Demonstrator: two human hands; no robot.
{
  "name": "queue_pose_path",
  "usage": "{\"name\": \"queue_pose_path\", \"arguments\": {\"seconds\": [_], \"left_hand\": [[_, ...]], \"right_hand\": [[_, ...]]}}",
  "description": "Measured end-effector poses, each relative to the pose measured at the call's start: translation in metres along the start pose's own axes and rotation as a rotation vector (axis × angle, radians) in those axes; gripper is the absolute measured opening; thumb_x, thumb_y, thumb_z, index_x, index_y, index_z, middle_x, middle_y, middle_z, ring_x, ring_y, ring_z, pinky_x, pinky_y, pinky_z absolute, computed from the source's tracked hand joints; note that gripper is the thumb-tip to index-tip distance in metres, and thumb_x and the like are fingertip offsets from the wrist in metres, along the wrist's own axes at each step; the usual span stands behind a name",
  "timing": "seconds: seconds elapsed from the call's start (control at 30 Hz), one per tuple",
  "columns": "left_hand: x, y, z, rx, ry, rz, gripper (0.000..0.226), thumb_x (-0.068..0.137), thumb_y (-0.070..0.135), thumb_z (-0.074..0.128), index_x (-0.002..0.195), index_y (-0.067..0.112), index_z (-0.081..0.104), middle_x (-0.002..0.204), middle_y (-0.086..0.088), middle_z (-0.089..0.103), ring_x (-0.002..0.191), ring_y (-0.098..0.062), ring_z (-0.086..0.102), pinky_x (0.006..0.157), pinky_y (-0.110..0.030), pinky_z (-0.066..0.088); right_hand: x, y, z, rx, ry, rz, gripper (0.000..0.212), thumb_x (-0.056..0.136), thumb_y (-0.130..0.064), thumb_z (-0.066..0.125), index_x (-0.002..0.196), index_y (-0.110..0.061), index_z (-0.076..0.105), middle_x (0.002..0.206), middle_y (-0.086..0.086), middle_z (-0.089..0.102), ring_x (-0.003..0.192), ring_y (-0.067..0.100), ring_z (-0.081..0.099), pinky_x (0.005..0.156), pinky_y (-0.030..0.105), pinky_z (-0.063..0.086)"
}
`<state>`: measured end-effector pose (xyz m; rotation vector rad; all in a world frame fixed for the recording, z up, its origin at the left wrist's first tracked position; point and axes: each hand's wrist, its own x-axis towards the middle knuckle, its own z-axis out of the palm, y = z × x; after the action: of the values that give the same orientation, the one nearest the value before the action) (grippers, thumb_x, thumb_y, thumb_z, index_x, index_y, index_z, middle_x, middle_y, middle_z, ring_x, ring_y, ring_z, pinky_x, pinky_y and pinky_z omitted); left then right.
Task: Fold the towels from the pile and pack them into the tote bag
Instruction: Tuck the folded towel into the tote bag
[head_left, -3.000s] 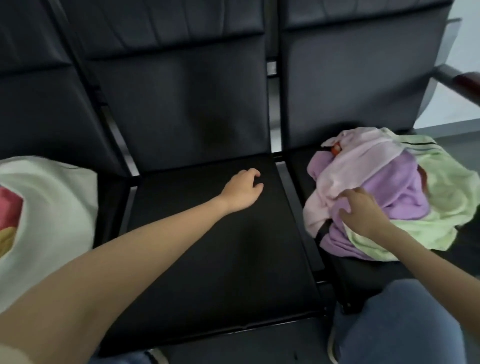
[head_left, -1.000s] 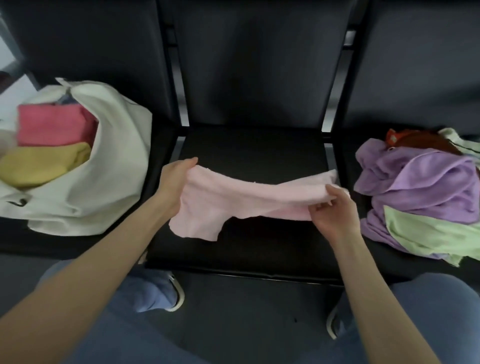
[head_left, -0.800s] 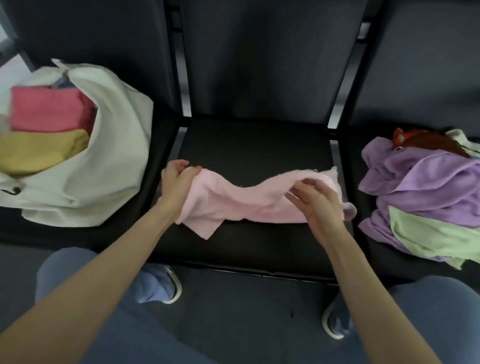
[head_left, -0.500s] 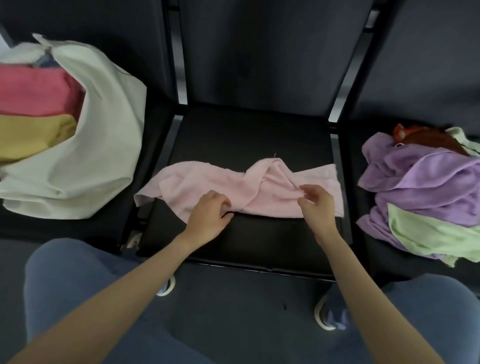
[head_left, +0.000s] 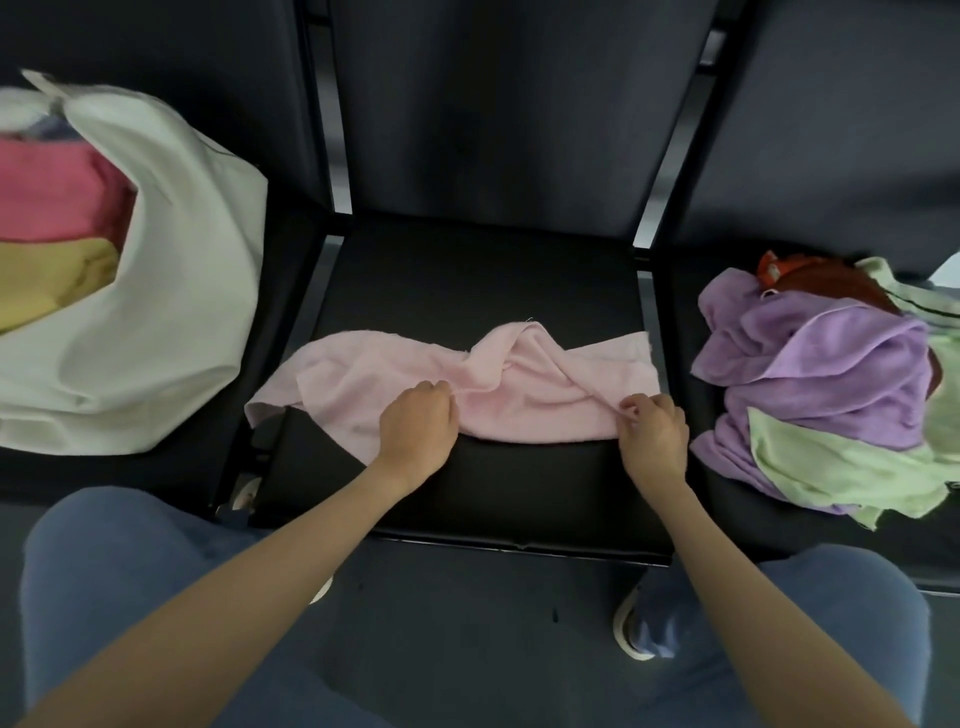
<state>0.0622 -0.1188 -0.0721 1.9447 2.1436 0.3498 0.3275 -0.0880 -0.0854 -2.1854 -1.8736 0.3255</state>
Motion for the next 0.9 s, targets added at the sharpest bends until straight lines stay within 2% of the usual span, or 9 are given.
{"name": "queue_pose_path", "arguments": {"seconds": [0.13, 0.2, 0.37, 0.47, 0.57, 0.63, 0.73, 0.8, 0.9], "left_hand": [[0.008, 0.019, -0.032, -0.379, 0.012, -0.127, 0.027, 0.103, 0.025, 0.041, 0.079, 0.017, 0.052, 0.070, 0.004, 0.053, 0.062, -0.007, 0.049, 0.055, -0.020, 0.034], [0.013, 0.029, -0.049, -0.581, -0.007, -0.189, 0.025, 0.102, 0.026, 0.043, 0.082, 0.016, 0.055, 0.074, 0.002, 0.055, 0.068, -0.010, 0.053, 0.061, -0.020, 0.040], [0.009, 0.038, -0.052, -0.928, -0.135, -0.347, 0.024, 0.101, 0.026, 0.047, 0.093, 0.011, 0.065, 0.091, -0.006, 0.065, 0.086, -0.018, 0.063, 0.077, -0.031, 0.055], [-0.003, 0.029, -0.030, -0.914, -0.225, -0.408, 0.021, 0.098, 0.020, 0.052, 0.093, 0.006, 0.067, 0.093, -0.012, 0.068, 0.090, -0.025, 0.066, 0.084, -0.041, 0.056], [-0.016, 0.016, -0.017, -0.898, -0.235, -0.464, 0.014, 0.094, 0.012, 0.057, 0.085, 0.011, 0.067, 0.089, -0.006, 0.070, 0.089, -0.022, 0.068, 0.078, -0.033, 0.057], [-0.021, 0.009, -0.014, -0.891, -0.218, -0.454, 0.012, 0.093, 0.010, 0.059, 0.083, 0.014, 0.065, 0.086, 0.001, 0.069, 0.090, -0.017, 0.067, 0.069, -0.022, 0.052], [-0.023, 0.001, -0.010, -0.858, -0.192, -0.420, 0.003, 0.092, 0.013, 0.062, 0.089, 0.015, 0.062, 0.088, 0.006, 0.066, 0.092, -0.016, 0.064, 0.068, -0.017, 0.046], [-0.026, -0.001, -0.010, -0.706, -0.107, -0.315, 0.012, 0.090, 0.018, 0.065, 0.100, 0.014, 0.059, 0.095, 0.005, 0.063, 0.090, -0.013, 0.061, 0.071, -0.017, 0.046], [-0.030, -0.003, -0.011, -0.363, 0.093, 0.155, 0.020, 0.088, 0.017, 0.066, 0.107, 0.013, 0.061, 0.105, 0.002, 0.060, 0.093, -0.012, 0.055, 0.079, -0.025, 0.047]], "right_hand": [[0.012, -0.008, -0.018, 0.137, 0.126, 0.021, 0.012, 0.095, -0.007, 0.047, 0.101, 0.000, 0.055, 0.095, 0.020, 0.062, 0.089, 0.037, 0.054, 0.078, 0.043, 0.041], [0.009, -0.020, -0.029, 0.249, 0.180, 0.037, 0.014, 0.101, -0.016, 0.039, 0.103, -0.004, 0.046, 0.087, 0.014, 0.060, 0.076, 0.031, 0.054, 0.067, 0.037, 0.040], [-0.013, -0.039, -0.029, 0.286, 0.093, -0.125, 0.007, 0.102, -0.028, 0.035, 0.099, -0.024, 0.039, 0.061, -0.006, 0.047, 0.057, 0.015, 0.047, 0.066, 0.030, 0.038], [-0.026, -0.037, -0.010, 0.364, -0.110, -0.133, 0.014, 0.101, -0.027, 0.041, 0.107, -0.015, 0.043, 0.061, -0.001, 0.053, 0.054, 0.014, 0.053, 0.053, 0.027, 0.039], [-0.039, -0.027, 0.003, 0.478, -0.246, -0.116, 0.021, 0.097, -0.019, 0.052, 0.116, -0.013, 0.046, 0.082, -0.001, 0.062, 0.072, 0.012, 0.059, 0.062, 0.016, 0.044], [-0.049, -0.020, 0.005, 0.523, -0.225, -0.073, 0.025, 0.095, -0.015, 0.054, 0.120, -0.013, 0.048, 0.091, -0.002, 0.060, 0.079, 0.011, 0.058, 0.066, 0.012, 0.043], [-0.069, -0.015, -0.003, 0.505, -0.081, 0.016, 0.016, 0.093, -0.011, 0.053, 0.109, -0.012, 0.051, 0.083, 0.000, 0.057, 0.069, 0.011, 0.053, 0.061, 0.022, 0.040], [-0.082, -0.010, -0.008, 0.446, -0.069, 0.054, 0.011, 0.087, -0.006, 0.055, 0.096, -0.012, 0.051, 0.077, 0.001, 0.056, 0.065, 0.014, 0.052, 0.059, 0.028, 0.039], [-0.098, -0.003, -0.012, 0.178, -0.183, 0.033, 0.017, 0.076, -0.004, 0.059, 0.090, -0.010, 0.052, 0.090, 0.002, 0.051, 0.077, 0.020, 0.050, 0.059, 0.030, 0.040]]}}
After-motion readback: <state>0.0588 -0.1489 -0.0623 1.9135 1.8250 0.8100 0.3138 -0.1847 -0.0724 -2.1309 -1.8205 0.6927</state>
